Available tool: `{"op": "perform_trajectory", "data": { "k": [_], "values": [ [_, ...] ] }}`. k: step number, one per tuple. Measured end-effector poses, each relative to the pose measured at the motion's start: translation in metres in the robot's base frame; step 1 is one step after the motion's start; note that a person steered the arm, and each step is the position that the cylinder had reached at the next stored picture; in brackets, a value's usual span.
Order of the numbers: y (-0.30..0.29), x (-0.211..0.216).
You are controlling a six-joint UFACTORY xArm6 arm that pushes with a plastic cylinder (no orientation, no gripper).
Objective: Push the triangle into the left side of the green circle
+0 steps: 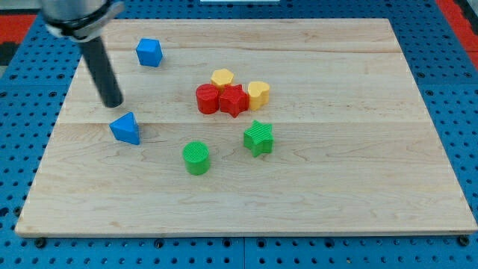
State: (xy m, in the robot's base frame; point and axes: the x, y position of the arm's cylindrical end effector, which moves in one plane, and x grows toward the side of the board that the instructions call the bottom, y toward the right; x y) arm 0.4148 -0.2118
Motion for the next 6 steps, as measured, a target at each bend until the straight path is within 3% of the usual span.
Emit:
{"op": "perform_trajectory", "data": {
  "k": [2,3,4,5,6],
  "values": [
    [0.104,0.101],
    [0.047,0.131],
    [0.123,0.201],
    [0.126,0.167],
    [0.168,0.126]
  ]
}}
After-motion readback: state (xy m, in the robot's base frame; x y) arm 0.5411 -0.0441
